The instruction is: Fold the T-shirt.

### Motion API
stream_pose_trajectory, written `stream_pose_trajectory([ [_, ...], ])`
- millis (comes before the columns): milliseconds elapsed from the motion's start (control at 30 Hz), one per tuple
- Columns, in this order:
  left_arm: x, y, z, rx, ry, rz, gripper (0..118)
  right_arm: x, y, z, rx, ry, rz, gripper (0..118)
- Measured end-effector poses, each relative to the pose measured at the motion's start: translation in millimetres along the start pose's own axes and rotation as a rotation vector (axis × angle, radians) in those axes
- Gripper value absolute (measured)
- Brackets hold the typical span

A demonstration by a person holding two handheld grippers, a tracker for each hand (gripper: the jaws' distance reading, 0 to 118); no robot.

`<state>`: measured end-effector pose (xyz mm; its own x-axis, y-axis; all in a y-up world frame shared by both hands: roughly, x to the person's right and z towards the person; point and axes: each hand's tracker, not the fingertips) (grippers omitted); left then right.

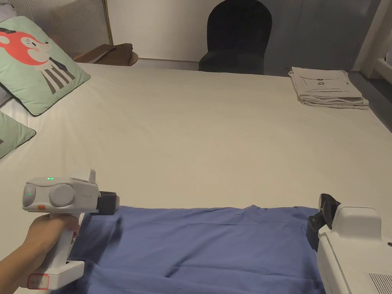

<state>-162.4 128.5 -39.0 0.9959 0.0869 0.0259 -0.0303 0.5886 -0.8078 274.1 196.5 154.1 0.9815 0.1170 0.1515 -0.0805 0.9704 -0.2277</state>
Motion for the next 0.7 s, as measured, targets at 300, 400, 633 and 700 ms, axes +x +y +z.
stream_pose_trajectory([
  [300, 12, -4, -37, -0.062, 0.098, -0.042, 42, 2, -12, -21, -0.045, -0.018, 0.017, 0],
  [400, 24, -9, -34, -0.047, 0.091, -0.088, 4, 4, -15, -22, -0.056, -0.019, 0.019, 0],
  [633, 44, -12, -12, 0.031, 0.098, -0.167, 4, 24, -10, -38, -0.098, -0.004, -0.020, 0],
  [700, 44, -10, 3, 0.061, 0.065, -0.146, 4, 38, -6, -61, -0.167, 0.018, -0.077, 0],
])
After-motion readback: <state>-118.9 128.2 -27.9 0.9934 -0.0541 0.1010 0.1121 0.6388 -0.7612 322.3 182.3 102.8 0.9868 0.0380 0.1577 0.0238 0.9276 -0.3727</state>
